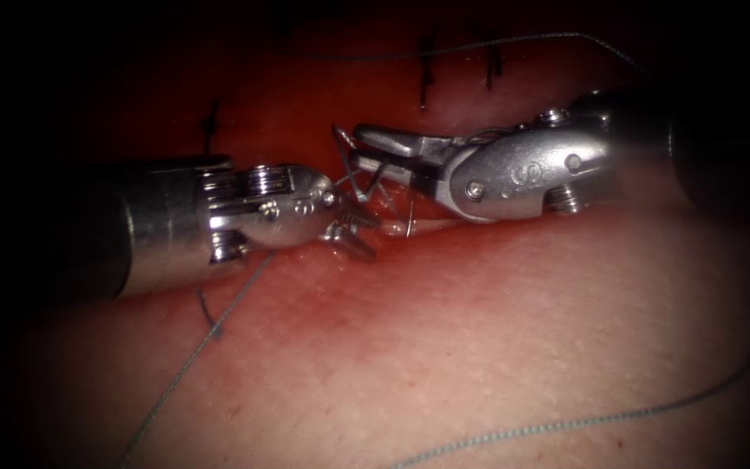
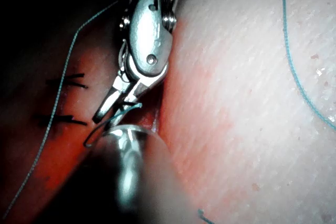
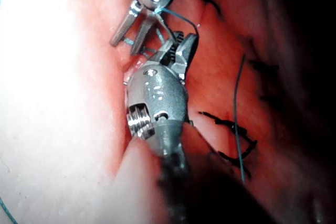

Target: Wound Closure

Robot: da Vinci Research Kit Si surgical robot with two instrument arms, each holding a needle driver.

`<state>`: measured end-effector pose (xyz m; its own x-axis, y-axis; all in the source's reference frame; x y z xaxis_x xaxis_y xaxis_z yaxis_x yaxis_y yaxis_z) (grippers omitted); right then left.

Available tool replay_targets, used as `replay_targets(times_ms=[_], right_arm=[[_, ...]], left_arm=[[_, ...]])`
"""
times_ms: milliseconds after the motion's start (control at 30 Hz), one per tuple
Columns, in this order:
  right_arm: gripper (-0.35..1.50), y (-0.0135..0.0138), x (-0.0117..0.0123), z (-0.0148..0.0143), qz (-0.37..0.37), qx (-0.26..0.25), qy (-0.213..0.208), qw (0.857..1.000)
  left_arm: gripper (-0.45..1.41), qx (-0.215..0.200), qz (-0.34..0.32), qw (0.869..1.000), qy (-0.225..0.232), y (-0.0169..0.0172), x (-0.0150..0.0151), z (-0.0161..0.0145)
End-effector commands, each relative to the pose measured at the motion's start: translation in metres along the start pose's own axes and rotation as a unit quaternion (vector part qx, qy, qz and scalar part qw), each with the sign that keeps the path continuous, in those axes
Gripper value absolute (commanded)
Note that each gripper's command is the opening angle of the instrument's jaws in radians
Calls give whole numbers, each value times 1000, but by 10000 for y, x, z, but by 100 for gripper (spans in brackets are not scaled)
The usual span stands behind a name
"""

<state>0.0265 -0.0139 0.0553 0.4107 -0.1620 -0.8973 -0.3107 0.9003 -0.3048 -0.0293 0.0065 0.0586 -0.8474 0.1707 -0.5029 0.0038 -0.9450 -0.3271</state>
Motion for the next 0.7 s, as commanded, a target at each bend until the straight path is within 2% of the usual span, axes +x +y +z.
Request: replay_targets(times_ms=[33, 133, 267, 700], right_arm=[[-35, 1, -2, 11, 8, -1, 1, 1000], [-35, 5, -5, 12, 20, -2, 0, 1000], [-35, 8, -7, 12, 24, -6, -6, 1000], [-35, 20, -9, 13, 70, -5, -10, 997]], left_arm=[[32, 7, -2, 1000, 10, -1, 7, 1], [24, 30, -17, 999, 36, 21, 17, -14], [14, 41, -17, 998, 43, 48, 30, -19], [15, 46, -11, 998, 49, 57, 21, 11]])
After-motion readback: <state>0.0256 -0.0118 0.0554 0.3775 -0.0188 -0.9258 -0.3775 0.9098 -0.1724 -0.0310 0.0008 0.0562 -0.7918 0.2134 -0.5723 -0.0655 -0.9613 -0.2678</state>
